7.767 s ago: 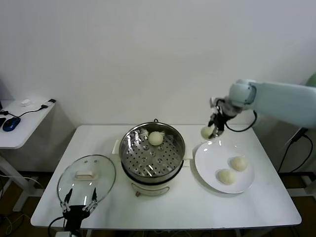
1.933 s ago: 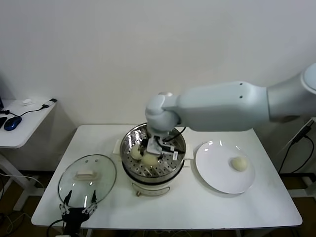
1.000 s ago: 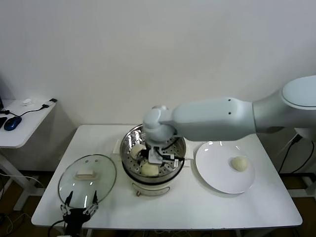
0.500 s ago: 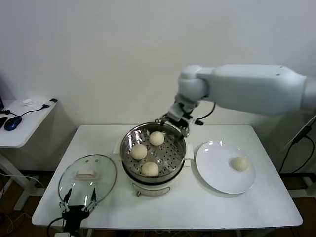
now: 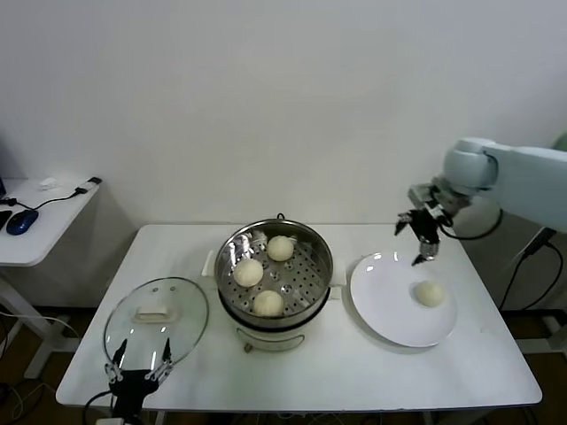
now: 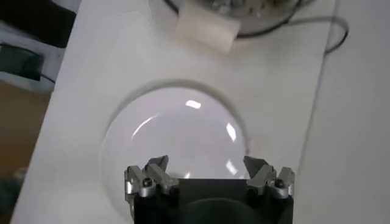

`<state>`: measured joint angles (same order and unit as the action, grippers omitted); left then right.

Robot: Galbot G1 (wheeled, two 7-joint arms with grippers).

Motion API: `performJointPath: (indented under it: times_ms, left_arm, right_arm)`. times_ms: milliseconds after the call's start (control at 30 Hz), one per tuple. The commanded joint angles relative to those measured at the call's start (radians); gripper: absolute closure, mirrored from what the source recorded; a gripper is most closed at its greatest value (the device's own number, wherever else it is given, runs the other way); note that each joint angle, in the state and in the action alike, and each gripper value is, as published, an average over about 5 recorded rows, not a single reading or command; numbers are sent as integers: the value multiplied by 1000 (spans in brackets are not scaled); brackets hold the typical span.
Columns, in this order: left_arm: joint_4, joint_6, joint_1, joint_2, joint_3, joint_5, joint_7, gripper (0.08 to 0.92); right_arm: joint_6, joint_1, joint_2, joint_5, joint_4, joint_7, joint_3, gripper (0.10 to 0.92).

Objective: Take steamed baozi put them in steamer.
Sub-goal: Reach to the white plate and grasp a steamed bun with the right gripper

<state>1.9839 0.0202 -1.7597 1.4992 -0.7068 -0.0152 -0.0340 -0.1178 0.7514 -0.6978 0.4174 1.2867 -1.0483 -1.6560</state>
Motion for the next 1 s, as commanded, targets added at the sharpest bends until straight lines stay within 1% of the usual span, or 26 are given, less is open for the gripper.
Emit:
performJointPath:
  times_ms: [33,267,500,900,1000]
  left_arm:
    - [-4,-1,-4,4,-4,-2,0,177]
    - [-11,-1,-5,15,-1,8,0,177]
    - [-20,1,-6,19,3,12,-2,177]
    - [-23,2,-11,22,9,16,-5,177]
    - [-22,2,-11,23,10,16,-5,177]
  right_arm:
    - [-21,-399,96,-157,-241,-8,263,202]
    - [-8,-553,22,-242,-382,0,443,203]
    - [-11,-617,-44,-265,-436,20,521,203]
    - [-22,-639,-101,-288,-467,52,553,203]
    - [-26,-624,-96,-287,-454,47,543,218]
